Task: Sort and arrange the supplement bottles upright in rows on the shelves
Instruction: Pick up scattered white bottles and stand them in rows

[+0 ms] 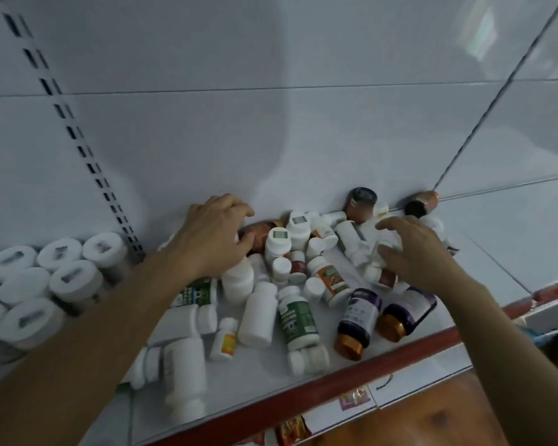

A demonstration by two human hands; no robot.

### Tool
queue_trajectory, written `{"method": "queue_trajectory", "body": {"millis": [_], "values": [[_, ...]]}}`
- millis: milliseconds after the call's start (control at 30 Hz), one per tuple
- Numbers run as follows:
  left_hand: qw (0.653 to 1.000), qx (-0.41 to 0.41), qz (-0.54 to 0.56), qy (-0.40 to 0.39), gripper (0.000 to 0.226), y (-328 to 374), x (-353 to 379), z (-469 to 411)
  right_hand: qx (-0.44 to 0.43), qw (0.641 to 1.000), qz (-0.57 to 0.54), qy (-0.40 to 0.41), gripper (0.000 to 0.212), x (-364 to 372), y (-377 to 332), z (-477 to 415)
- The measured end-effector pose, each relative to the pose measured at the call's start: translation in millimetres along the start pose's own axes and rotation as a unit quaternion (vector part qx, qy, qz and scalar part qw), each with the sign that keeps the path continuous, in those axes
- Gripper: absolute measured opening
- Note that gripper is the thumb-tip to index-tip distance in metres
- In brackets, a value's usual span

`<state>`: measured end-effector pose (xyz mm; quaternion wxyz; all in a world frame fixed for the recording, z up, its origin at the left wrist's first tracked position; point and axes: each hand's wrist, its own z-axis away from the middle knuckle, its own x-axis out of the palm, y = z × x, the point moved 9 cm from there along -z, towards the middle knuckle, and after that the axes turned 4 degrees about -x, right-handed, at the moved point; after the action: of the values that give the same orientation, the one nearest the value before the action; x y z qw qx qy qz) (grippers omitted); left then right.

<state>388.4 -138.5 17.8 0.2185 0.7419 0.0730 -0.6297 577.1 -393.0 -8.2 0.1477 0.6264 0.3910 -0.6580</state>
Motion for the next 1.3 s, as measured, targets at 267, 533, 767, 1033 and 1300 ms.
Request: {"method": "queue_trajectory", "body": {"millis": [267,533,767,1033,1300], "values": [[0.997,-0.015,-0.015,-0.079,0.050,74,42,-59,-0.073,0.984,0.065,-0.149,0.080,49,-5,-52],[0.994,-0.041,-0.022,-0.103,0.042,84,65,-71,-0.074,0.981,-0.177,-0.031,0.051,13,26,-59],[0.998,-0.030,-0.010,-0.058,0.039,96,51,-85,-0.136,0.983,-0.093,-0.078,0.042,17,15,-78],[0.995,-0.051,-0.020,-0.089,0.038,84,57,-88,-0.065,0.971,-0.229,0.038,0.037,-12,42,-64],[0.999,0.023,-0.049,0.006,0.013,128,34,-74,-0.338,0.936,0.098,-0.027,0.024,10,-63,-94]]}}
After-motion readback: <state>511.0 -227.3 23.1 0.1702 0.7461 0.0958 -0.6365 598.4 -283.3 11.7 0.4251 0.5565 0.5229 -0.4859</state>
